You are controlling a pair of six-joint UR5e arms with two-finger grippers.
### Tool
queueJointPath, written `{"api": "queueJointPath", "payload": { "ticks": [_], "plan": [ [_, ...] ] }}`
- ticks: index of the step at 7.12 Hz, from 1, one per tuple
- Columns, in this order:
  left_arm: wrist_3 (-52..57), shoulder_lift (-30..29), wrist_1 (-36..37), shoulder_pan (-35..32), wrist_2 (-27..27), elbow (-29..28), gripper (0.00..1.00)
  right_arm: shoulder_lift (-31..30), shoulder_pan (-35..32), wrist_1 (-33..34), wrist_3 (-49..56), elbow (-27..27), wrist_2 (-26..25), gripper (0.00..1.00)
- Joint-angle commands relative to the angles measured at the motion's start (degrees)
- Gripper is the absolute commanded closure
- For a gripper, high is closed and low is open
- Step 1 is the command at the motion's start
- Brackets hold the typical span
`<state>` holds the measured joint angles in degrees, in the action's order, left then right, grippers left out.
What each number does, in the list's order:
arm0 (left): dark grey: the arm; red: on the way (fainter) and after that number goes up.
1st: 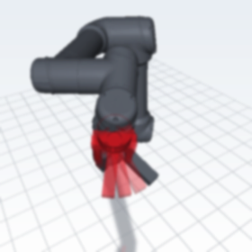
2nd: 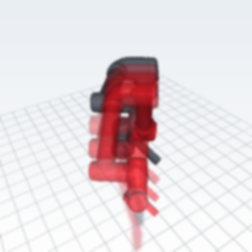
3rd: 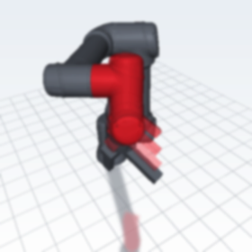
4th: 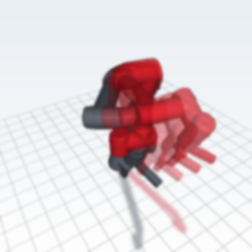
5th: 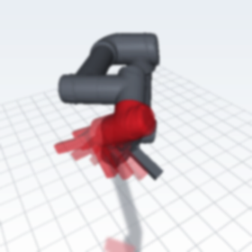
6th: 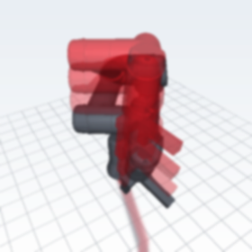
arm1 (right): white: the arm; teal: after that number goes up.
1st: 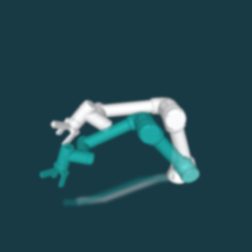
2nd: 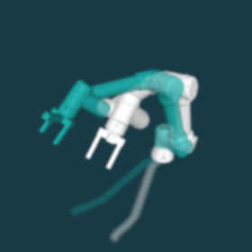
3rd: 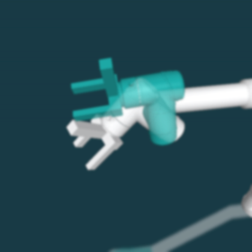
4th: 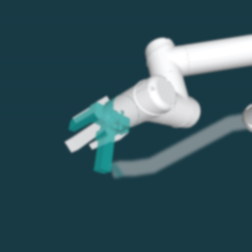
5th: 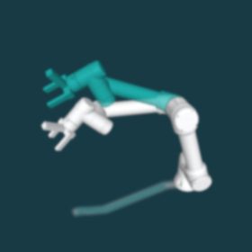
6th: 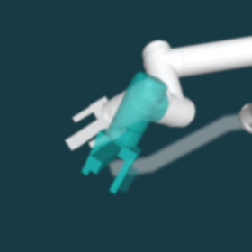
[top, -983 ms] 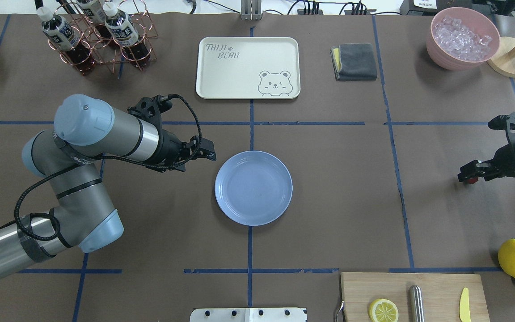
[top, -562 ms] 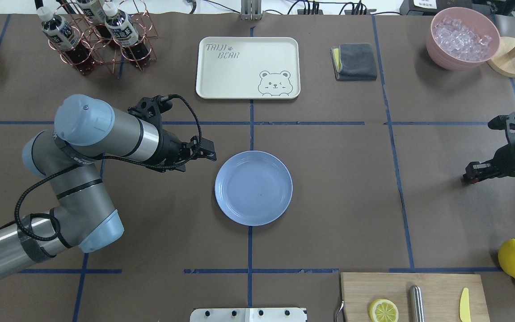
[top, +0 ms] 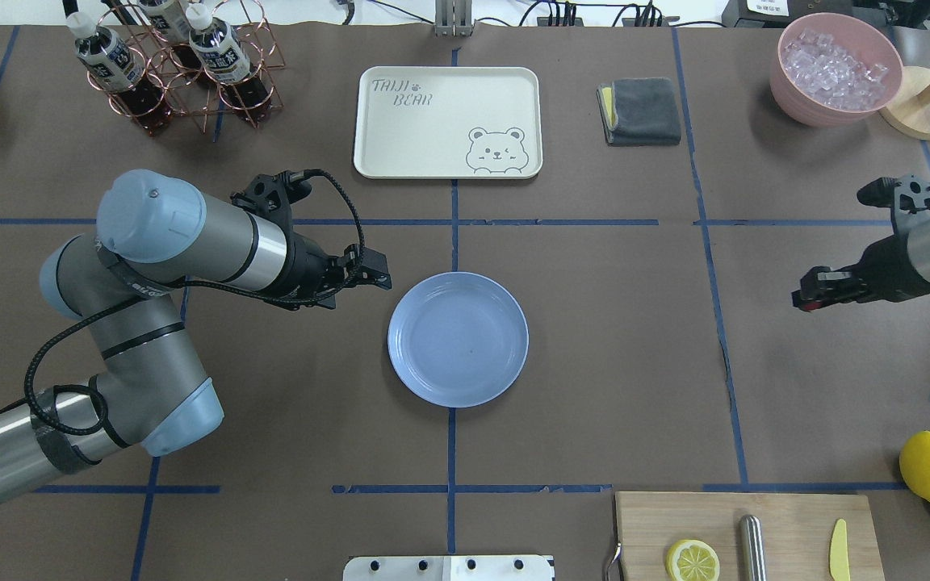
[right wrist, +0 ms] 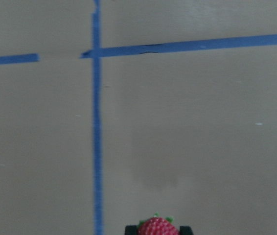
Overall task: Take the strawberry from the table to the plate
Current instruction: 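Carry the red strawberry with the right gripper toward the plate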
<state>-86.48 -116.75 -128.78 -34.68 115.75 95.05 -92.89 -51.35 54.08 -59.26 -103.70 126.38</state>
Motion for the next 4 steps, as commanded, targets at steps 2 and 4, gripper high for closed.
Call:
{"api": "queueJointPath", "payload": {
  "ticks": [2, 4],
  "plan": [
    [0.17, 0.12, -0.16, -0.21, 0.00, 0.40, 0.05, 14.88, 13.51, 0.15, -25.75, -2.74, -6.28, 1.00],
    [6.02, 2.48, -0.25, -2.49, 0.00, 1.80, 0.05, 28.38, 23.80, 12.54, -31.96, -0.99, -17.86, 1.00]
  ]
}}
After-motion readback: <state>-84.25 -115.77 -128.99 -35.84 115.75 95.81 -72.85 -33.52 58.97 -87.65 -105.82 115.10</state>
